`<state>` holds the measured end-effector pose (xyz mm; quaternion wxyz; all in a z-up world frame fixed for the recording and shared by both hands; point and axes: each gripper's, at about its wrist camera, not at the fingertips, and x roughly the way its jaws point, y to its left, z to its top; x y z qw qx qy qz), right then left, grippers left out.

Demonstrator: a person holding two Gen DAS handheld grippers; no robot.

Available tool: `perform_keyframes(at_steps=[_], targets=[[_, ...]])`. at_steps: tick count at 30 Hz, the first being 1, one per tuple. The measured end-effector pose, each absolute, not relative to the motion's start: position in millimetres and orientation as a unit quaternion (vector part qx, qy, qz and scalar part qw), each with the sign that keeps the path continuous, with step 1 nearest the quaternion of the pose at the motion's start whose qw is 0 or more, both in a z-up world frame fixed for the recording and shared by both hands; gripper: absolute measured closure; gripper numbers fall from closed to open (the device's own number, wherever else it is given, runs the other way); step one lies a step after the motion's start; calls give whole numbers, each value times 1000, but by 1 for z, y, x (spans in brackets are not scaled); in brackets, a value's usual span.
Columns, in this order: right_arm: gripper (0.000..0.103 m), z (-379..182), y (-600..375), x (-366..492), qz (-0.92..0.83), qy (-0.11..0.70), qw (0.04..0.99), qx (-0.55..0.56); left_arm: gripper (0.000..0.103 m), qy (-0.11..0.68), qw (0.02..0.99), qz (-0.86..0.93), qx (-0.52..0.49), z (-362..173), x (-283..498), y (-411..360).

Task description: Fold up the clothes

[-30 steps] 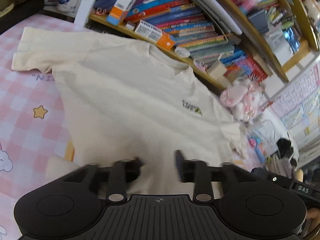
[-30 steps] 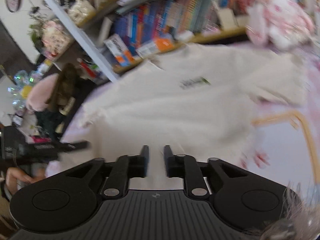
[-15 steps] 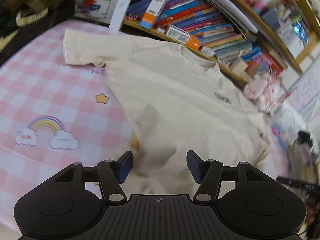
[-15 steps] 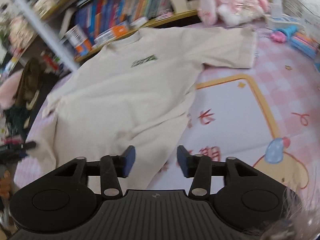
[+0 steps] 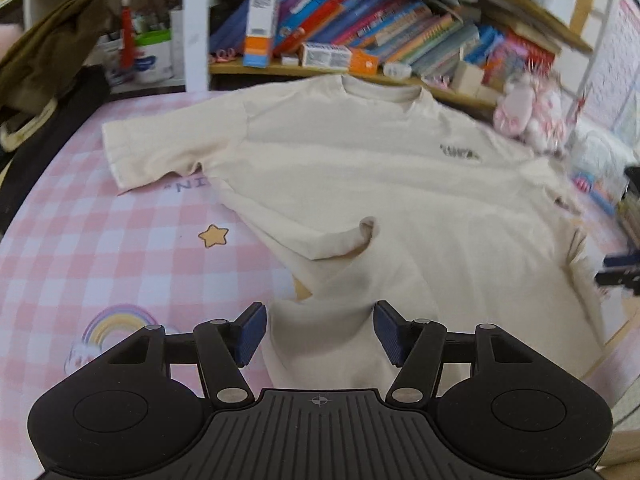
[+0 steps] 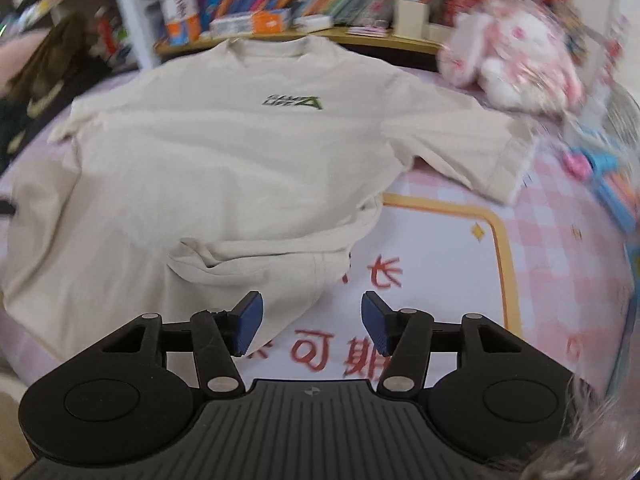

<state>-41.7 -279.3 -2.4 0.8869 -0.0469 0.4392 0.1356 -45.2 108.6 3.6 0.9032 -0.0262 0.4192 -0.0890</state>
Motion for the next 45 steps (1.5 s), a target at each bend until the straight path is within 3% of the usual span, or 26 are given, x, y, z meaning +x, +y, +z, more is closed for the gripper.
perform_keyframes(at_steps=[9, 12, 14, 15, 16, 19, 27, 32, 38, 41, 43, 45], targets=[[49, -6, -270, -6, 184, 454, 867, -94, 46, 446, 887, -120, -11, -13, -21, 99], [58, -12, -266, 1, 188, 472, 858, -82, 59, 453, 883, -119, -11, -18, -22, 95], [58, -14, -268, 2, 186, 477, 857, -65, 71, 452, 883, -122, -12, -18, -24, 92], [58, -15, -269, 3, 185, 478, 857, -55, 86, 454, 882, -125, -16, -18, -25, 90], [58, -15, -272, 3, 185, 479, 857, -44, 94, 451, 884, -126, -10, -15, -28, 87], [79, -10, -271, -2, 179, 473, 862, -31, 97, 433, 893, -123, 13, -1, -40, 81], [85, 44, -294, -58, 134, 412, 901, 1, 97, 383, 919, -31, -85, 51, -91, 144], [86, 73, -330, -93, 107, 411, 900, 96, 97, 362, 909, 1, -208, 67, -131, 176], [86, 90, -354, -141, 115, 425, 876, 197, 96, 359, 890, 6, -280, 69, -164, 184], [86, 86, -361, -161, 113, 442, 858, 235, 86, 371, 884, 42, -280, 64, -174, 190], [84, 80, -364, -172, 98, 457, 853, 234, 65, 378, 881, 82, -272, 61, -180, 197], [68, 71, -365, -180, 72, 477, 851, 210, 54, 377, 880, 112, -268, 59, -187, 204]])
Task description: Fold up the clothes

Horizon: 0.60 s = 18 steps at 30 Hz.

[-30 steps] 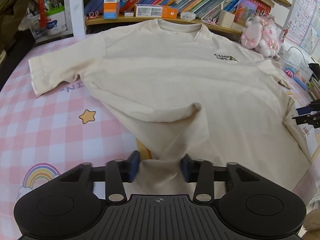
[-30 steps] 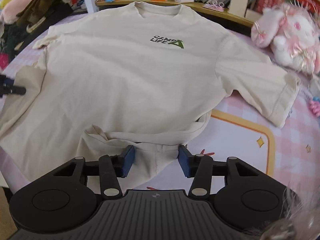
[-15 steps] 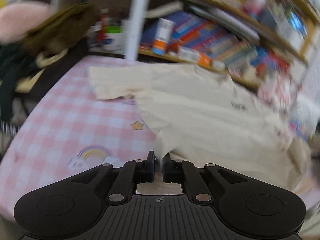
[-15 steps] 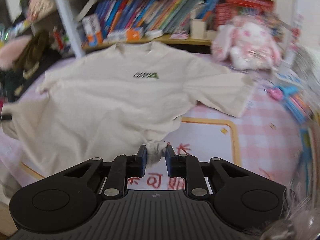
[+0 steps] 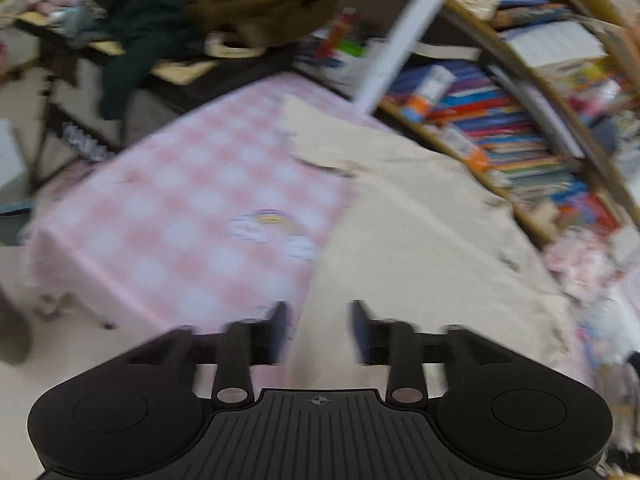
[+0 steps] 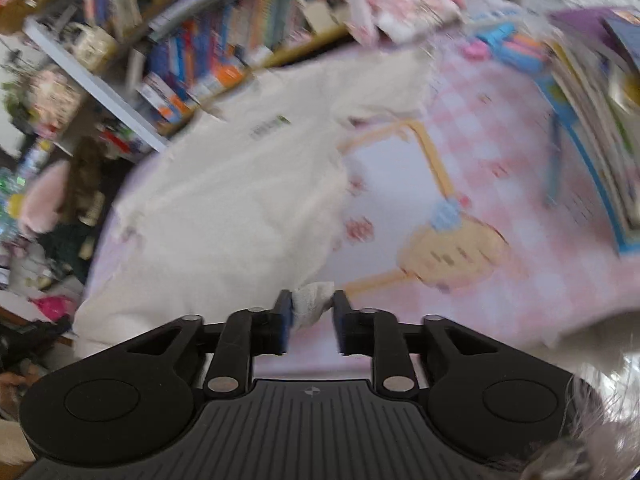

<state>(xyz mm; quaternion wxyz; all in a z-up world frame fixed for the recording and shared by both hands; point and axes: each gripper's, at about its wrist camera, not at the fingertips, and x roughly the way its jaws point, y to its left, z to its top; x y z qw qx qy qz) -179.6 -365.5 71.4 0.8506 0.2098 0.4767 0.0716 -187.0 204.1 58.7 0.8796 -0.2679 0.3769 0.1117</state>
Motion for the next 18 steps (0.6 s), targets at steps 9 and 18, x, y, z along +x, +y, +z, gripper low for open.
perform_keyframes(at_steps=[9, 18], targets=[[61, 39, -353, -181, 63, 468, 876, 101, 53, 416, 883, 100, -191, 24, -172, 182], [62, -5, -322, -167, 83, 500, 862, 29, 53, 455, 883, 72, -87, -2, -175, 147]])
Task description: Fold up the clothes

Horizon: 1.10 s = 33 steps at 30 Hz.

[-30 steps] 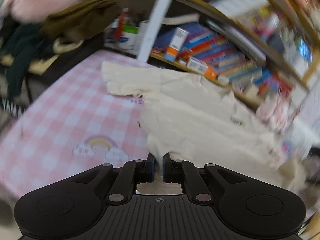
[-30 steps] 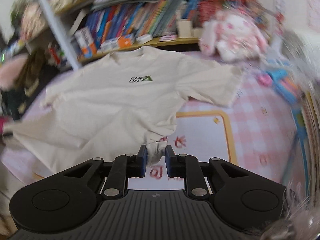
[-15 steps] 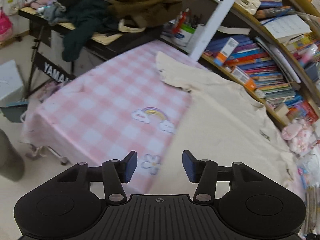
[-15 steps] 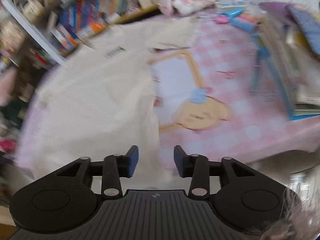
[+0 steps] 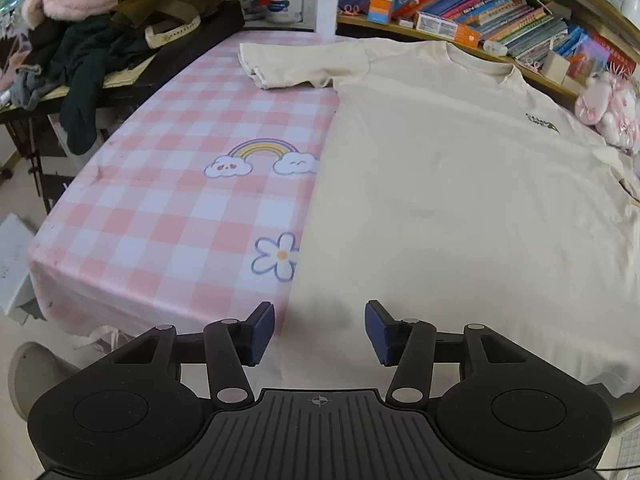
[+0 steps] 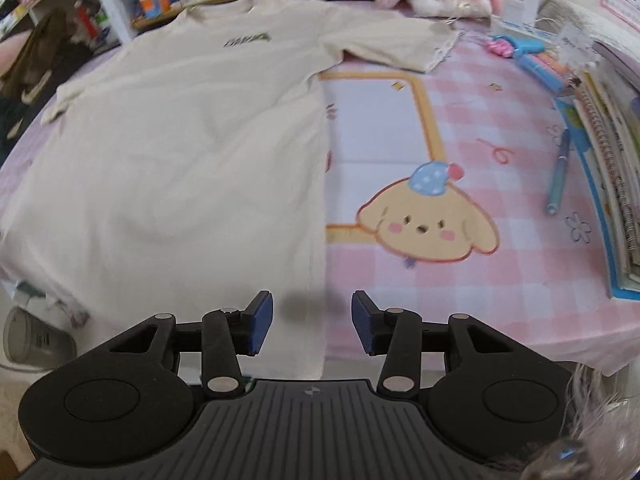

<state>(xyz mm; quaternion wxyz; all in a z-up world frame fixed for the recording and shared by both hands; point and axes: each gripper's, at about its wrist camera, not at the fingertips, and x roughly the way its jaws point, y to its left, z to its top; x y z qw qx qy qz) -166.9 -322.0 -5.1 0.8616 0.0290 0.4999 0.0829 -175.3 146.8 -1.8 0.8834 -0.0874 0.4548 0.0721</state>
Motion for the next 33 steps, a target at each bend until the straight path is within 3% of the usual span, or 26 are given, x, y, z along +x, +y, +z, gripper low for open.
perform_keyframes(at_steps=[5, 6, 8, 9, 11, 16, 23, 25, 26, 28, 33], targets=[[69, -14, -311, -173, 93, 491, 866, -18, 57, 453, 881, 90, -105, -9, -182, 157], [81, -14, -308, -174, 99, 488, 866, -33, 58, 450, 882, 90, -103, -9, -183, 156], [97, -14, -303, -173, 119, 488, 863, -49, 73, 451, 883, 98, -85, -8, -183, 154], [98, -13, -302, -173, 127, 490, 861, -52, 103, 452, 882, 91, -99, -5, -184, 157], [99, -6, -304, -172, 148, 495, 856, -32, 103, 441, 882, 81, -146, 6, -190, 169], [99, 41, -367, -180, 175, 433, 865, 185, 103, 408, 892, 84, -175, 27, -191, 178], [97, 1, -344, -169, 121, 504, 853, 65, 96, 461, 879, 89, -85, 4, -175, 151], [82, -3, -340, -172, 112, 506, 854, 54, 80, 464, 876, 92, -90, 2, -175, 155], [60, -5, -339, -174, 110, 505, 855, 49, 77, 465, 876, 92, -88, 0, -175, 155], [59, -10, -340, -176, 109, 505, 855, 42, 72, 467, 876, 89, -83, -2, -176, 151], [63, -16, -341, -183, 106, 501, 857, 50, 75, 462, 879, 93, -67, -7, -179, 141]])
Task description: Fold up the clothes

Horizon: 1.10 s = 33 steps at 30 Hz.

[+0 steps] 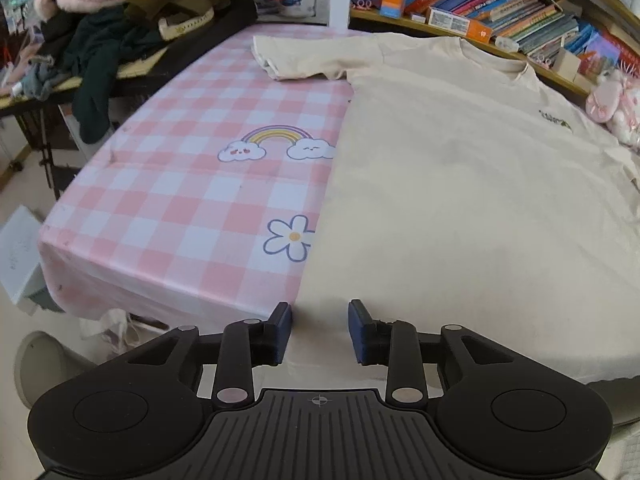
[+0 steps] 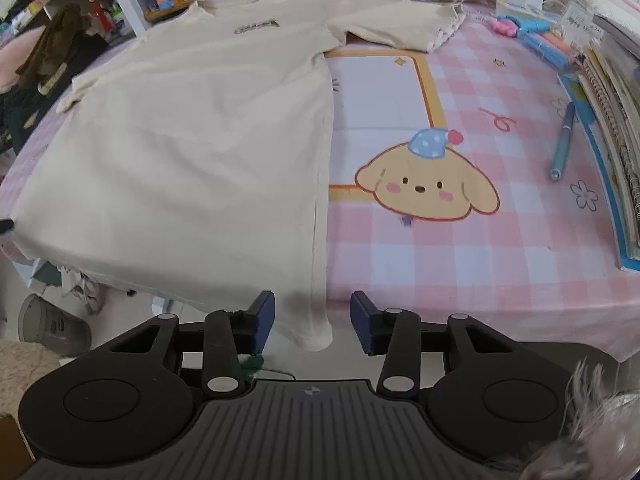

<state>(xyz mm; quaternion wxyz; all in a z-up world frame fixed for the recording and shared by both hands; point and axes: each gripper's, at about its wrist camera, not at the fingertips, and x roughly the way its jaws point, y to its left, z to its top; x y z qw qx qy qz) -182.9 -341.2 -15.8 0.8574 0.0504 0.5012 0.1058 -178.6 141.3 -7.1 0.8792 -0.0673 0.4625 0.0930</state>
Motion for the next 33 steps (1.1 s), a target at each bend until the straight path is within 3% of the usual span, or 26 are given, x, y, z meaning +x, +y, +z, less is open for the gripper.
perform_keyframes(at_steps=[2, 3, 5, 14, 20, 22, 25, 33], targets=[[67, -16, -338, -185, 103, 497, 861, 37, 83, 460, 880, 99, -66, -7, -180, 142], [79, -17, -336, -186, 101, 495, 863, 24, 93, 459, 880, 99, -71, -7, -181, 144], [102, -19, -333, -186, 104, 499, 860, 4, 95, 458, 880, 98, -82, -7, -182, 146], [103, -19, -348, -188, 69, 503, 861, 9, 98, 469, 876, 95, -61, -5, -182, 136], [101, -3, -356, -190, 78, 480, 873, 22, 82, 453, 880, 127, -60, 7, -179, 138], [101, 1, -355, -187, 79, 473, 877, 27, 64, 432, 891, 123, -63, 16, -177, 133], [92, 2, -351, -178, 78, 469, 879, 32, 48, 403, 908, 101, -56, 27, -169, 120], [75, -2, -329, -154, 70, 462, 883, 34, 37, 413, 910, 40, 13, 20, -133, 82]])
